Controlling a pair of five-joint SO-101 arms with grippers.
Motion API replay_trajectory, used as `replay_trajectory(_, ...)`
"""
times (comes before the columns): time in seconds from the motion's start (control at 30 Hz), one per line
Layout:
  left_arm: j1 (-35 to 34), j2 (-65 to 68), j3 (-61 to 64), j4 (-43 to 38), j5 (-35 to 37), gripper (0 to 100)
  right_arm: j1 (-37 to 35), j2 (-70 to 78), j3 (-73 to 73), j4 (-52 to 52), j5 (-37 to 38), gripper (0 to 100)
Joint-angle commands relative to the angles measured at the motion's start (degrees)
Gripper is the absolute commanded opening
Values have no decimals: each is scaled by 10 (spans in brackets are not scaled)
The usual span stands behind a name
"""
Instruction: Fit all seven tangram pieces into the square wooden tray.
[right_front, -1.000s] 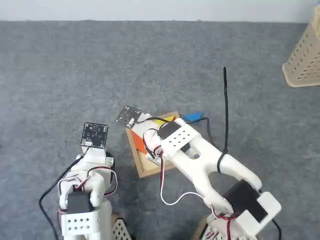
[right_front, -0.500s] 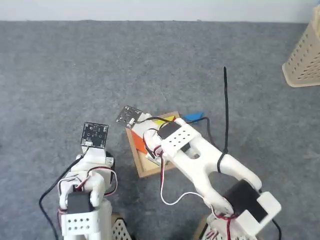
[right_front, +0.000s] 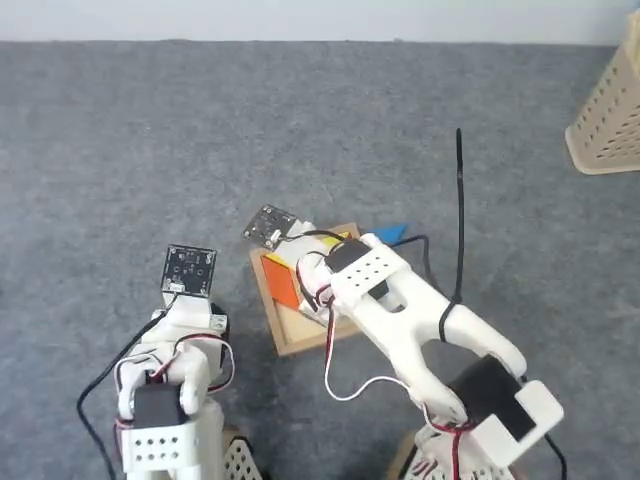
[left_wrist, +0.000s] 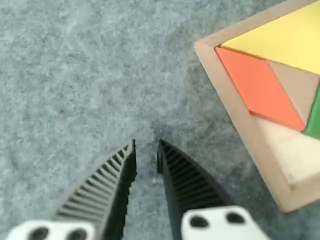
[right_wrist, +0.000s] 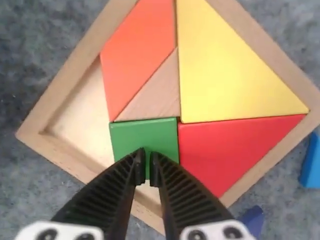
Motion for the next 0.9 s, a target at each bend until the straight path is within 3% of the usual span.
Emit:
replay_trajectory(0.0,1,-12,-6,0,4,71,9,36,-6,-18,4,6)
replay_trajectory(0.33,1,-12,-6,0,4,71,12,29,-25,-12,-16,6)
replay_trajectory(0.53,1,-12,-6,0,4,71,19,-86,-50,48,-44,6)
replay_trajectory(0.87,1,-12,-6,0,4,71,183,-305,-53,204,-40,6)
